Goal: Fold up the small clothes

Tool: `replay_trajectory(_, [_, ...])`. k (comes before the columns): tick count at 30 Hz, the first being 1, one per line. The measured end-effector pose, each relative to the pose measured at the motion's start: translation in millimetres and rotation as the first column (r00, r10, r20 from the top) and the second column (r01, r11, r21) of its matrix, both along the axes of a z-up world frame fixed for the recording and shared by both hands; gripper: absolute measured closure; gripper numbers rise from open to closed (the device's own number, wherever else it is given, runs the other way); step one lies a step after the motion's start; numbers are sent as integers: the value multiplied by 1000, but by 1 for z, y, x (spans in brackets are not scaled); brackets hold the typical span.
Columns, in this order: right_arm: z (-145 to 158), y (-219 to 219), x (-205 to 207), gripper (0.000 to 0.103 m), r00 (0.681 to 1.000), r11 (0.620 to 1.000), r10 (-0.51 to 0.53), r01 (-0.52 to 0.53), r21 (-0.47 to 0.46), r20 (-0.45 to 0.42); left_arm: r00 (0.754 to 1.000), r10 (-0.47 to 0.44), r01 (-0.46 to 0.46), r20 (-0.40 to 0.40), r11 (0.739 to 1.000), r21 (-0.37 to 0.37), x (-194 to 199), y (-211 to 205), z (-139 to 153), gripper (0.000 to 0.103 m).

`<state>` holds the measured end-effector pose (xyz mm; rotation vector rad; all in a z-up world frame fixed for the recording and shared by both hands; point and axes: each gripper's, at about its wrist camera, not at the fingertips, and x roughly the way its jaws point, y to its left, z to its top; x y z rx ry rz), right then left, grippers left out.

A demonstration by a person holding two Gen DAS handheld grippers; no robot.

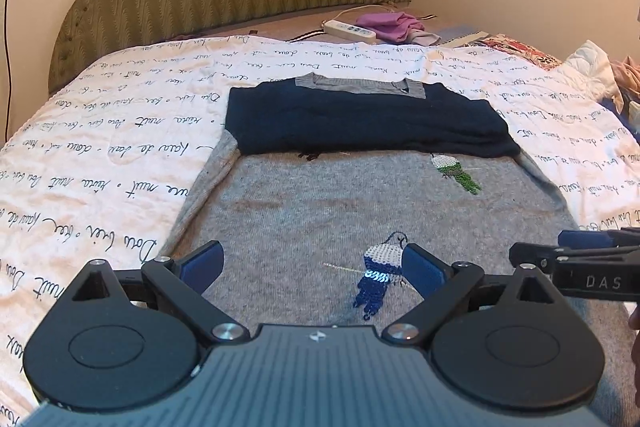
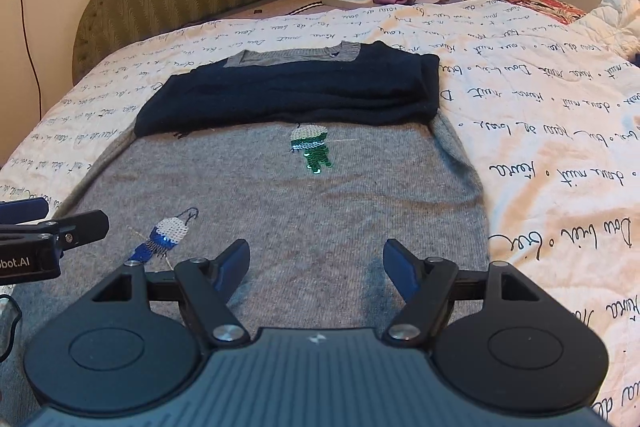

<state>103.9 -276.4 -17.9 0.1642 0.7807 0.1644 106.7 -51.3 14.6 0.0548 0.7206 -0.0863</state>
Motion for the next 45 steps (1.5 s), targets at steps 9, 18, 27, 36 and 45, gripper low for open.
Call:
replay_trajectory(9, [1,-2,-13,29,1000,1000,-1,1,9,-4,1000,-3,3,-19,1000,7,-13,4,-3,6])
replay_trajectory(18, [2,0,-28,29,1000,1000,7,-7,4,-3,999,-2,2,-32,1000,-10,-26,7,-4,6])
replay_trajectory(27, [0,3,-47,25,1000,1000,20,-20,13,0,999,4,-5,-42,1000,-7,-39,13,-6,6])
replay_trajectory(36, [-6,6,-63,24,1000,999,24,-24,27,-18,999,6,-7,-39,1000,-12,-50,19,-4,6])
replay_trajectory(45, [-4,6,-81,24,1000,999,24,-24,30,-15,999,17,-18,-46,1000,-18,-70,29,-5,6])
